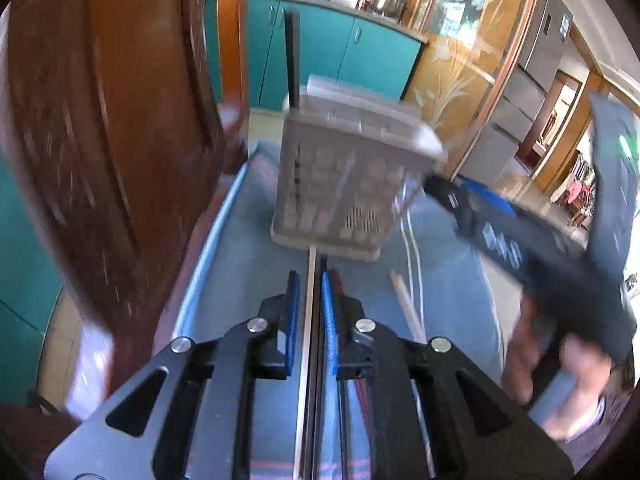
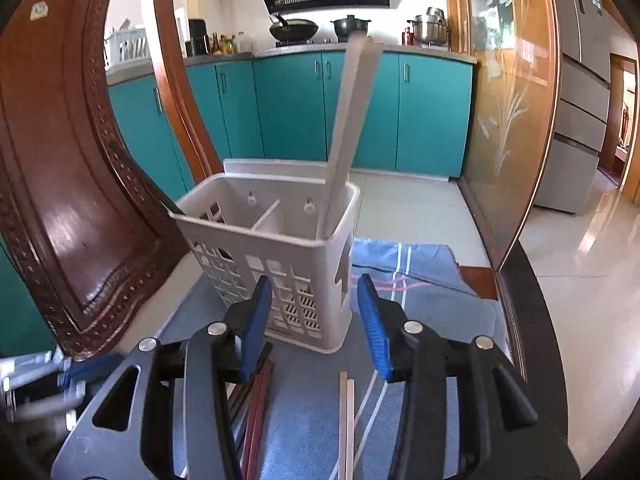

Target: Organize utensils

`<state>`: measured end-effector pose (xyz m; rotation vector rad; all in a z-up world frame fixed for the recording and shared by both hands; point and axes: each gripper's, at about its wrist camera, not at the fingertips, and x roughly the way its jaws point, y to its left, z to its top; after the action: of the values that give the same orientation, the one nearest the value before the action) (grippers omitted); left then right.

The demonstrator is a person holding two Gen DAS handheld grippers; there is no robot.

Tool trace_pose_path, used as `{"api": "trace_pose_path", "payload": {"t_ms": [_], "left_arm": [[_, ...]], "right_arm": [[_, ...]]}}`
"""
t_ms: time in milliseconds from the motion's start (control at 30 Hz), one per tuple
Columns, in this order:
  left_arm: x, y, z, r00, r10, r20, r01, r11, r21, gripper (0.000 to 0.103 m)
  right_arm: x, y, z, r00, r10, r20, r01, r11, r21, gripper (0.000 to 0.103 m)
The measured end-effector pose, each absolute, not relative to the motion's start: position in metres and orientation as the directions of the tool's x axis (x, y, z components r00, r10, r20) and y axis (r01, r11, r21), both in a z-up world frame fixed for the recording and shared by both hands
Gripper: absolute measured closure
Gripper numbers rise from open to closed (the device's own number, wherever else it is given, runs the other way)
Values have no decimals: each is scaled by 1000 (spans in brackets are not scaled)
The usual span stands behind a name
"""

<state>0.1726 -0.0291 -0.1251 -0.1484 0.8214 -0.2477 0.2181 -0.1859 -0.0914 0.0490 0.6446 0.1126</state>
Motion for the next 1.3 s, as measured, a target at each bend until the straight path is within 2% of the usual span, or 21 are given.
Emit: {"api": "trace_pose_path", "payload": {"t_ms": [267, 600, 700, 867, 1100, 1167, 1233, 1267, 1300], "left_arm": [[146, -37, -153, 601, -283, -748, 192, 959, -209, 84], [146, -27, -178, 567, -267, -779, 165, 964, -209, 80], [148, -25, -185, 563, -251, -788, 153, 968, -200, 80], [158, -25, -200, 537, -224, -813, 142, 974, -174, 80], [164, -31, -219, 501, -205, -841, 144, 978, -152, 80], [163, -35, -220, 504, -195, -841, 156, 979, -134, 80], [161, -36, -220, 500, -199, -843, 163, 977, -135, 86], [160, -37, -220, 495, -201, -845, 168, 977, -134, 94], [160, -39, -220, 495, -200, -846, 170, 977, -131, 97]], "right_arm": [[246, -199, -124, 735, 125, -667, -2, 983, 182, 58], [264, -218, -139, 712, 61, -699, 91, 980, 178, 55], [249, -219, -143, 698, 61, -713, 90, 981, 172, 54], [197, -218, -162, 593, 169, -787, 10, 976, 217, 54], [152, -208, -191, 445, 160, -881, -2, 984, 178, 54], [147, -204, -191, 456, 146, -878, -14, 988, 157, 60], [141, -199, -194, 448, 155, -880, -17, 986, 165, 90], [139, -196, -195, 441, 175, -880, -19, 982, 186, 90], [139, -195, -195, 436, 195, -878, -23, 978, 206, 92]]}}
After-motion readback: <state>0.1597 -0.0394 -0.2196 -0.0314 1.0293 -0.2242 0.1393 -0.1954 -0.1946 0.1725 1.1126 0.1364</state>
